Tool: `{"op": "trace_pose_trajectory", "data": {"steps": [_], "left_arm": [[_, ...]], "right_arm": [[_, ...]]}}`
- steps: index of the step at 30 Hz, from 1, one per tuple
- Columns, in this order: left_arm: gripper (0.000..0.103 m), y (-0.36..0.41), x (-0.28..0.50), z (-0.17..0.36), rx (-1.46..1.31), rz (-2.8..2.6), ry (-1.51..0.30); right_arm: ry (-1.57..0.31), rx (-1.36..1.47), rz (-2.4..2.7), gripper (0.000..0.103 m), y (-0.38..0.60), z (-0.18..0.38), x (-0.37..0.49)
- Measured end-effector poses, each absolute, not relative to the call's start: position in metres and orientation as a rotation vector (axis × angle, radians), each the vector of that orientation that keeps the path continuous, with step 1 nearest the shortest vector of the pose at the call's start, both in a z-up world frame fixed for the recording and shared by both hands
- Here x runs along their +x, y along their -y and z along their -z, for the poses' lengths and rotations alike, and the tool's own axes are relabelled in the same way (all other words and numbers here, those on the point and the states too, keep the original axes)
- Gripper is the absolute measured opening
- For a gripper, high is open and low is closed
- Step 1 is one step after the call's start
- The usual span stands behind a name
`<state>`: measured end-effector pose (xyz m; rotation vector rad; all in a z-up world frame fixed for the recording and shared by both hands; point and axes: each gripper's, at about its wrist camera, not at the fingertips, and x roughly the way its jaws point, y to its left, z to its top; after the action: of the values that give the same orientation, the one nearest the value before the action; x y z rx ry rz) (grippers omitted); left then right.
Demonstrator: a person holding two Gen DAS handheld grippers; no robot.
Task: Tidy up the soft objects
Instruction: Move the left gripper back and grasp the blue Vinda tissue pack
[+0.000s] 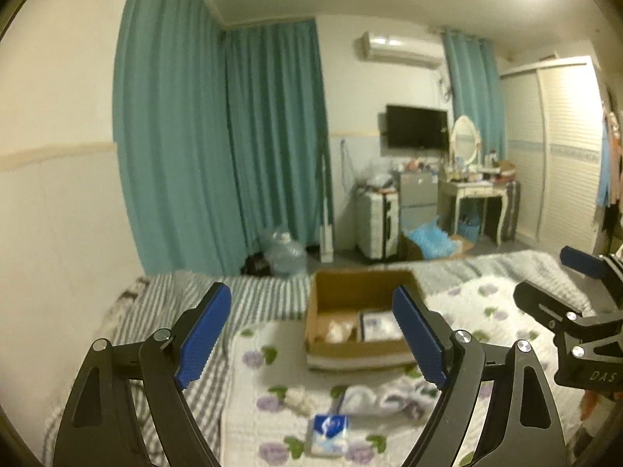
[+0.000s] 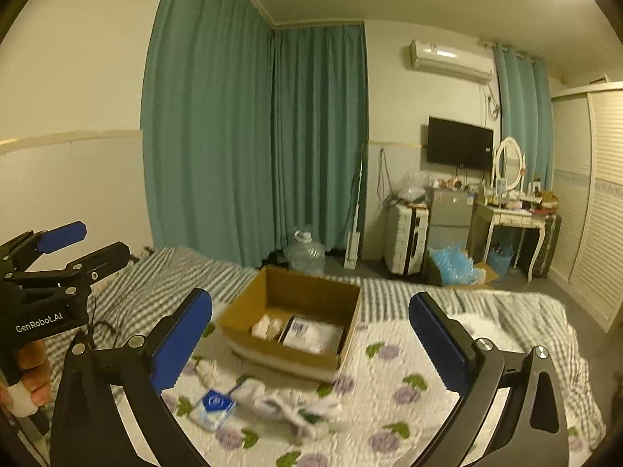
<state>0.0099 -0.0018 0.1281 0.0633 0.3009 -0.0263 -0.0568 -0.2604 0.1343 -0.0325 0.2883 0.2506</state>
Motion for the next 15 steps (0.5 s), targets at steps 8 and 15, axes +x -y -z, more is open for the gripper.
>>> {"op": "trace_pose_trajectory", "data": {"steps": [8,15], "left_arm": [[0.086,-0.003,0.039,-0.042,0.043,0.008,-0.467],[0.086,-0.013,0.05,0.033,0.021,-0.004,-0.593]], "right_arm": [[-0.459,-0.034,-0.268,0.102,0.249,-0.05,-0.028],[-0.594,-0.029,-0.245,0.102,0.246,0.011,0.001]]}}
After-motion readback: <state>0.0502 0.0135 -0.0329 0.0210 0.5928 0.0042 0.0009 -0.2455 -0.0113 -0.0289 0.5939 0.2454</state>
